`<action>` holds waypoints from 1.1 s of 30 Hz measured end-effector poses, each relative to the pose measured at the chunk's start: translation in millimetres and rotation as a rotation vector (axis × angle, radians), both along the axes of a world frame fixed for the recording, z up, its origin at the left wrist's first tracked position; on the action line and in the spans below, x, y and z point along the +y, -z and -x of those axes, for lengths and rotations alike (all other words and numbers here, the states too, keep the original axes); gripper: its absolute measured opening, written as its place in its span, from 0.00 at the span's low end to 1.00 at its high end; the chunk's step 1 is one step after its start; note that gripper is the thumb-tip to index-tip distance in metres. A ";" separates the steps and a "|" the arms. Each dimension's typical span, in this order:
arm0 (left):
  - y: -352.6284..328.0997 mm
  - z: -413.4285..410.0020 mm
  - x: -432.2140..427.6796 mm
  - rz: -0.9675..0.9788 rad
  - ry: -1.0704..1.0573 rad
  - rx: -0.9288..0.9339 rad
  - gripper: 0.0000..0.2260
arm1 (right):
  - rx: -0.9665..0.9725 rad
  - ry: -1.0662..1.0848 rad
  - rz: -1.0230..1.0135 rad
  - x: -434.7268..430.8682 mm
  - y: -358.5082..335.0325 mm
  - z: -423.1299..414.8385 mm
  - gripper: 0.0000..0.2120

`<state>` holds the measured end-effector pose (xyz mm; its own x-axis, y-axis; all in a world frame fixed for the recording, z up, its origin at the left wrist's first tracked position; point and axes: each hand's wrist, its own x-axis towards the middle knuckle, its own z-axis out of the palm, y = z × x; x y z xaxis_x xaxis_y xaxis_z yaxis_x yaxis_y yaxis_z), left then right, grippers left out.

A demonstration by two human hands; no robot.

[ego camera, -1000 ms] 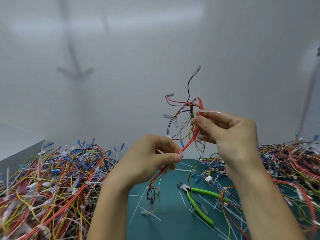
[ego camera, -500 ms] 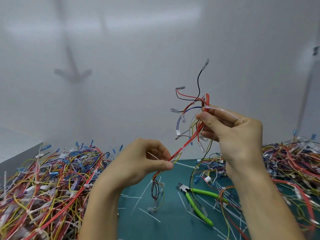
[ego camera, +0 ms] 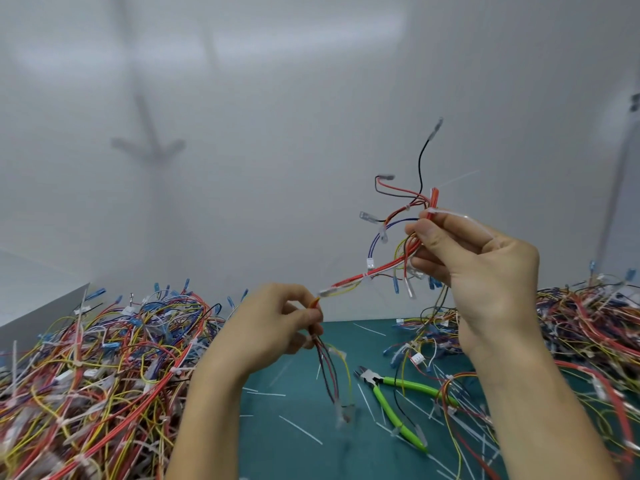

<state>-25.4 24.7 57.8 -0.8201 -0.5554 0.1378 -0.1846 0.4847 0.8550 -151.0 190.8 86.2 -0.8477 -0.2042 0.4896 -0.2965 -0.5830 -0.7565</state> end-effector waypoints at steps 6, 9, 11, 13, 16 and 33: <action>-7.5 -3.8 3.0 -0.164 -0.006 0.195 0.07 | -0.041 -0.049 0.007 0.0 0.9 1.8 0.03; -10.9 -7.1 4.8 -0.253 0.042 0.230 0.06 | -0.055 -0.065 0.012 0.8 1.2 3.1 0.04; -12.7 -8.8 5.1 -0.284 0.068 0.249 0.05 | -0.056 -0.070 0.008 1.8 1.9 4.4 0.04; -14.7 -10.2 5.5 -0.307 0.083 0.263 0.05 | -0.052 -0.076 0.001 2.8 2.3 5.8 0.04; -16.0 -11.2 5.0 -0.327 0.096 0.284 0.05 | -0.041 -0.087 -0.011 2.9 2.8 7.3 0.03; -12.3 15.4 14.8 -0.447 -0.052 0.439 0.18 | 0.491 -0.144 -0.511 -17.1 19.3 0.1 0.16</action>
<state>-40.8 39.4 70.1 -0.7103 -0.6748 0.2003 0.2157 0.0622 0.9745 -151.1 173.7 66.9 -0.5016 -0.6024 0.6209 -0.6193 -0.2510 -0.7439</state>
